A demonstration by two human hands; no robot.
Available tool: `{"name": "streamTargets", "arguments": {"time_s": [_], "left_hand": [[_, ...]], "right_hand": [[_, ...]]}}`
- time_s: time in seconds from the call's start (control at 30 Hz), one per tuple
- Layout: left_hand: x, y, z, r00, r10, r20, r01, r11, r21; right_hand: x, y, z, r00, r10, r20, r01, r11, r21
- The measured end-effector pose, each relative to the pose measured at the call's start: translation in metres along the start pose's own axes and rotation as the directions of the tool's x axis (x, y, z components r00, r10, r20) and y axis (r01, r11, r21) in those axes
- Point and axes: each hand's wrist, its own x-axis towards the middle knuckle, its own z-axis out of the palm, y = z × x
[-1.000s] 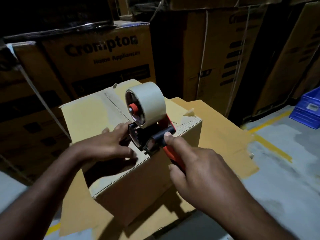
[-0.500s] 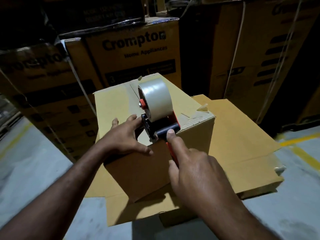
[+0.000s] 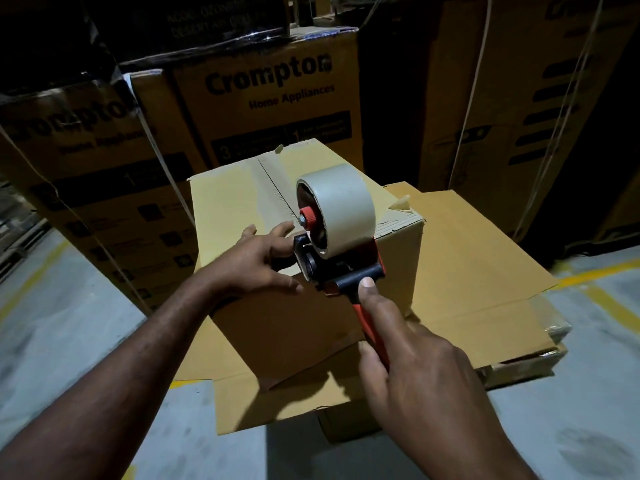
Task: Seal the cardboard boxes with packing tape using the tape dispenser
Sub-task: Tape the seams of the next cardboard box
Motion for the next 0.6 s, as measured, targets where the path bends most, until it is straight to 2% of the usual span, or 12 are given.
{"name": "streamTargets", "arguments": {"time_s": [0.1,0.2,0.4,0.6], "left_hand": [[0.003,-0.003,0.0,0.999,0.028,0.047,-0.027,1.0,-0.01],[0.007,-0.008,0.002,0.997,0.024,0.075,-0.024,1.0,0.001],[0.003,0.011,-0.001,0.99,0.056,0.126,-0.058,0.998,0.007],[0.005,0.009,-0.001,0.983,0.071,0.17,-0.084,0.994,0.071]], "right_hand": [[-0.006,0.005,0.003,0.999,0.042,-0.015,-0.041,0.998,0.041],[-0.011,0.017,0.018,0.993,-0.022,-0.12,0.032,0.996,0.084],[-0.019,0.038,0.036,0.968,-0.118,-0.223,0.116,0.993,-0.023],[-0.025,0.045,0.046,0.96,-0.117,-0.253,0.125,0.992,0.014]]}}
